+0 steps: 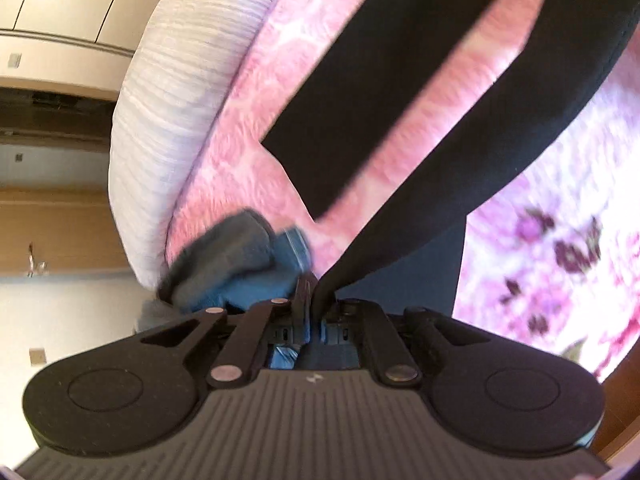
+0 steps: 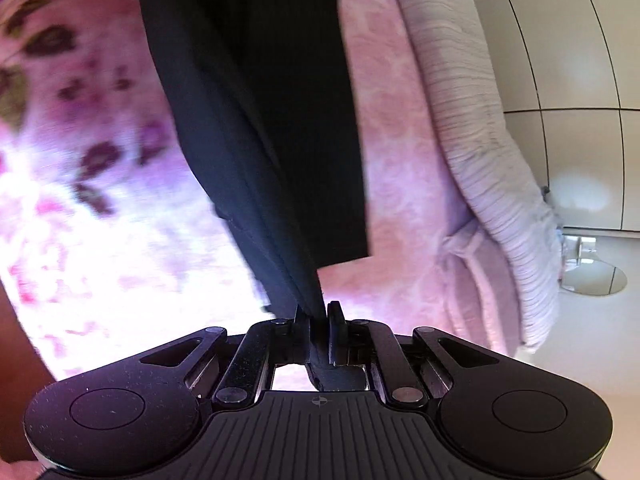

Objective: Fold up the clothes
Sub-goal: 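Fold the trousers in half, carrying the hems toward the waistband, then release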

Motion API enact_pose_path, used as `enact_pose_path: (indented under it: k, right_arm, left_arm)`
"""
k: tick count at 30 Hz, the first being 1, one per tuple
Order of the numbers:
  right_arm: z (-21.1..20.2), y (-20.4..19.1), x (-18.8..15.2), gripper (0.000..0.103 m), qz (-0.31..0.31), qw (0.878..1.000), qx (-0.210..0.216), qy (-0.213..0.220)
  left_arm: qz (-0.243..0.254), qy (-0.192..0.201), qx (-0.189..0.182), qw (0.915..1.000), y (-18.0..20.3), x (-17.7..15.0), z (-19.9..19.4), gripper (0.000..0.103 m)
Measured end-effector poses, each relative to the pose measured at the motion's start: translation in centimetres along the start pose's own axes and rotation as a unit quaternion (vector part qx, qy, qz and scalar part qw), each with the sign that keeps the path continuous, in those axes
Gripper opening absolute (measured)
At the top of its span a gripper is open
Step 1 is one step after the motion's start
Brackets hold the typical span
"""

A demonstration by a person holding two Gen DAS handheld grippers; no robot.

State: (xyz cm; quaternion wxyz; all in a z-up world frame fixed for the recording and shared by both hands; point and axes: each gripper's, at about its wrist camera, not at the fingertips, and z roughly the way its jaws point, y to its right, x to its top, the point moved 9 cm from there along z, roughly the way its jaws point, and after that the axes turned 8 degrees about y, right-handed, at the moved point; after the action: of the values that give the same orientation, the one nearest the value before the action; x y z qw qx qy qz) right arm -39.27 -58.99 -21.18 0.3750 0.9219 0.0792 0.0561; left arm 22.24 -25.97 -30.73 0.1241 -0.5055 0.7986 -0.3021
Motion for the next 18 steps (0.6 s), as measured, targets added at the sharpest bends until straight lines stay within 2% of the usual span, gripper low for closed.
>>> enact_pose_path:
  k: [3,9,15,18]
  right_arm:
    - [2.0,3.7,1.3,0.006,0.017,1.0,0.009,-0.019]
    - [5.6,7.3,3.5,0.006,0.033,0.998,0.047,-0.038]
    - [9.9,9.3,4.6,0.006,0.05,0.993,0.095,-0.042]
    - [12.3,9.8,4.5,0.006,0.08,0.987,0.131,-0.044]
  left_arm:
    - [0.002,0.001,-0.031,0.9995,-2.3,1.7,2.4,0.004]
    - [0.021,-0.023,-0.098,0.9947,-4.7,4.0,8.2,0.004]
    - [0.03,-0.046,-0.126,0.9905,-6.4,7.4,14.1,0.004]
    - [0.025,-0.065,-0.139,0.9879,-7.2,9.4,16.9,0.004]
